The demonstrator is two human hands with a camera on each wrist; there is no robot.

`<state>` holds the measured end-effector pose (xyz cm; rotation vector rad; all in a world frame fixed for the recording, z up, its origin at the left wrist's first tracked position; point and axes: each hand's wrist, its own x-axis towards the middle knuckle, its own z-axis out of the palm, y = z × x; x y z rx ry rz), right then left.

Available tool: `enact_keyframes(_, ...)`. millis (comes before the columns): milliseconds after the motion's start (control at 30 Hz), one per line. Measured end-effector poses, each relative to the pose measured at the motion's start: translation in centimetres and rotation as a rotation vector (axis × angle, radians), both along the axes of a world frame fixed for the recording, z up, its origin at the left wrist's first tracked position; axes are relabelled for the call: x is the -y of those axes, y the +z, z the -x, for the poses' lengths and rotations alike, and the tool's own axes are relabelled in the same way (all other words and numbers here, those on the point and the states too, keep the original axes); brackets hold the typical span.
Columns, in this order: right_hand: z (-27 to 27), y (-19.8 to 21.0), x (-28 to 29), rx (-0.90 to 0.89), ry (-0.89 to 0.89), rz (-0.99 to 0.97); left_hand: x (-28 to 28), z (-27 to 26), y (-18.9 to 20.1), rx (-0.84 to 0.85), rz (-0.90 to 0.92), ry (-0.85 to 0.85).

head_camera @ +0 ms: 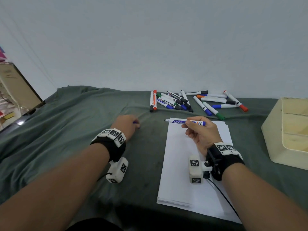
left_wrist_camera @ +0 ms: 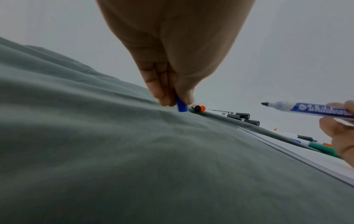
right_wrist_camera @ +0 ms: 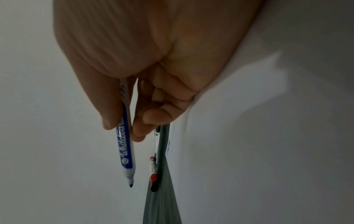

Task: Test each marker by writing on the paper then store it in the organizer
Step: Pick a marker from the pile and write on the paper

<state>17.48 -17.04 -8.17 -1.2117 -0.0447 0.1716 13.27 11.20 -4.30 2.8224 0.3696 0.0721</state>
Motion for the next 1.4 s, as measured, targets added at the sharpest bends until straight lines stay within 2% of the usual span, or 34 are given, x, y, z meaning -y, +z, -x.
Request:
enact_keyframes(400, 0.0, -0.3, 0.2, 0.014, 0.016, 0.024, 6.0, -1.6, 0.5, 0.085, 0.112, -0.208)
enact_keyframes(567, -0.2, -0.6, 0.1, 0.028, 0.022, 0.019, 7.4, -1.5, 0.4, 0.054, 0.21, -0.265)
enact_keyframes(867, -0.6, -0.6, 0.0, 0.0, -0.005, 0.003, 8.0, -2.7, 0.1, 0.06, 0.103, -0.293)
enact_keyframes(1033, -0.8, -0.7, -0.2, -0.036, -0.088, -0.048, 8.7, -3.7, -0.5, -0.018, 0.124, -0.256)
enact_keyframes(1100, -1.0, -0.7, -0.1, -0.055, -0.157, -0.11, 9.1, -3.8, -1.5, -0.162, 0.024, -0.196)
enact_keyframes(1200, -1.3, -0.9, 0.0, -0.076, -0.226, -0.166, 9.2, -3.7, -3.2, -0.436, -0.152, -0.21)
enact_keyframes(1400, -1.1, -0.6, 0.0, -0.072, -0.261, -0.268, 9.0, -4.5, -4.1, -0.491, -0.165, -0.226)
